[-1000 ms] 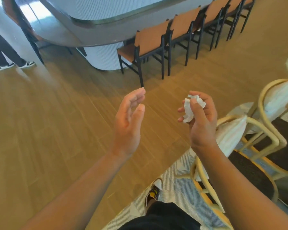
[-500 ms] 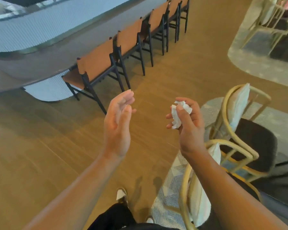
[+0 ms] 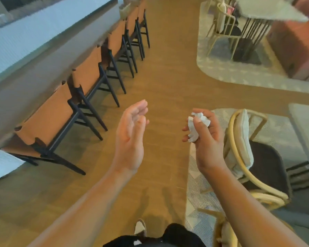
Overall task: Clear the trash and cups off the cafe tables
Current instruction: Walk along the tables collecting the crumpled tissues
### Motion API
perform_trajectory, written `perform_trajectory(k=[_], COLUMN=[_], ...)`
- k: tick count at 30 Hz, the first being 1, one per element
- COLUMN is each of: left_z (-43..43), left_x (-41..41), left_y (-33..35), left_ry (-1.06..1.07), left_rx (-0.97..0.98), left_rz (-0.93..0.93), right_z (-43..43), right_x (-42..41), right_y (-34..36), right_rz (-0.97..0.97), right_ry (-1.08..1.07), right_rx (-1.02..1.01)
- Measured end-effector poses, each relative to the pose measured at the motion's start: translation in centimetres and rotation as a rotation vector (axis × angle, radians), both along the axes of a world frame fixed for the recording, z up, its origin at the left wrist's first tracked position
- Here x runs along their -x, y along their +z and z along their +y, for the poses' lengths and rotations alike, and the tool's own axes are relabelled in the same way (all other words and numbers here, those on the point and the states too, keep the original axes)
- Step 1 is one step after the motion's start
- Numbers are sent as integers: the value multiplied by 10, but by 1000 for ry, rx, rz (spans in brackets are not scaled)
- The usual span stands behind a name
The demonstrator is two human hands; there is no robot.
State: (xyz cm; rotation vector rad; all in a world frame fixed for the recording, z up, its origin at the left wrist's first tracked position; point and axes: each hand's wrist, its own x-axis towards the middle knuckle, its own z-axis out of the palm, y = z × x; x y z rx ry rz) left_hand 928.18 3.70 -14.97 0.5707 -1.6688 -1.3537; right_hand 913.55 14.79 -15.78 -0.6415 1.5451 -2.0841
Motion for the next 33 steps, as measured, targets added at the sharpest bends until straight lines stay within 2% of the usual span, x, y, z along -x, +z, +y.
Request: perform_trajectory(k=[9, 16, 21, 25, 33], left_z=[-146, -265, -348, -407, -544], left_x=[130, 284, 398, 470, 599], left_y=[4, 7, 26, 35, 22], left_ry=[-160, -179, -178, -168, -213], left_rx=[8, 30, 37, 33, 18], left_rz=[9, 24, 68, 77, 99], right_z=[-126, -233, -326, -390, -527], right_x=[108, 255, 373, 441, 568], right_y=[0, -3, 34, 48, 33], right_rz=[-23, 25, 39, 54, 61], right_ry=[-134, -166, -156, -124, -148], right_rx=[19, 10, 65, 48, 33])
